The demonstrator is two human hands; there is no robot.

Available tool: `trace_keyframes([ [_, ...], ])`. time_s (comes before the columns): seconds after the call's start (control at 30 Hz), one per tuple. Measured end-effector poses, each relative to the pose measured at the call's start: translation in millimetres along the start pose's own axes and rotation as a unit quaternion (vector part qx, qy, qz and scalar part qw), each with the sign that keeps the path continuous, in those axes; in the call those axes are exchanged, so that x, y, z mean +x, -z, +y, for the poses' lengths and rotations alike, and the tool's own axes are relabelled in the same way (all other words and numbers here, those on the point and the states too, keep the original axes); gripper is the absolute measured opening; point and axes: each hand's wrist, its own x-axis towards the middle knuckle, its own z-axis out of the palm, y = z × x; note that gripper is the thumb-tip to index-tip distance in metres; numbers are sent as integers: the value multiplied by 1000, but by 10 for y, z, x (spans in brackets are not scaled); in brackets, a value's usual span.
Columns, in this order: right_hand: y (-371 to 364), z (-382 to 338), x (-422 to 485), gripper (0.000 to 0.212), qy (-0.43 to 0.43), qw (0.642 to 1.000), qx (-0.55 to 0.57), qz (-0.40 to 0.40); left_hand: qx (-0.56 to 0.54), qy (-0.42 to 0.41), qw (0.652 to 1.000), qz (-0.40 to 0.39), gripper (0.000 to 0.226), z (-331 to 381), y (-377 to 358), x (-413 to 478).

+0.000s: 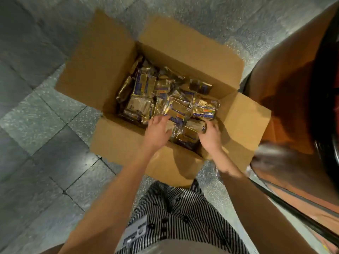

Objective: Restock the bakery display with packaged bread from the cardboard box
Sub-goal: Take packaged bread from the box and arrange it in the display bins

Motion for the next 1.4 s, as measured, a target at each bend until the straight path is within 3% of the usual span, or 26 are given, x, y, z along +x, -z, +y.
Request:
trace_keyframes([
  [0.37, -154, -40, 1210, 79, 10, 995, -89, -42, 125, 18, 986, -109, 62, -117, -496, 1230],
  [0.57, -369, 34, 1638, 94, 41, 984, -149, -87, 175, -22, 981, -82, 74, -229, -906, 1546],
  [0.7, -510, 124, 1819, 101, 51, 976, -187, -100, 165, -14, 979, -117, 80, -189, -1061, 1689],
  [0.9, -668, 183, 1945, 95, 62, 951, -297, -59, 180, -2, 980, -81, 93, -205, -1334, 1794],
  [1.07, -649, 178, 2050, 81, 63, 934, -348, -55, 190, 6, 980, -58, 85, -220, -1426, 1889],
  [1.23, -473, 242, 1949, 64, 95, 943, -315, -58, 173, 7, 985, -20, 58, -186, -1327, 1893],
  [1.4, -403, 274, 1663, 62, 110, 970, -210, -58, 109, -1, 994, 5, 60, -326, -1225, 1835],
])
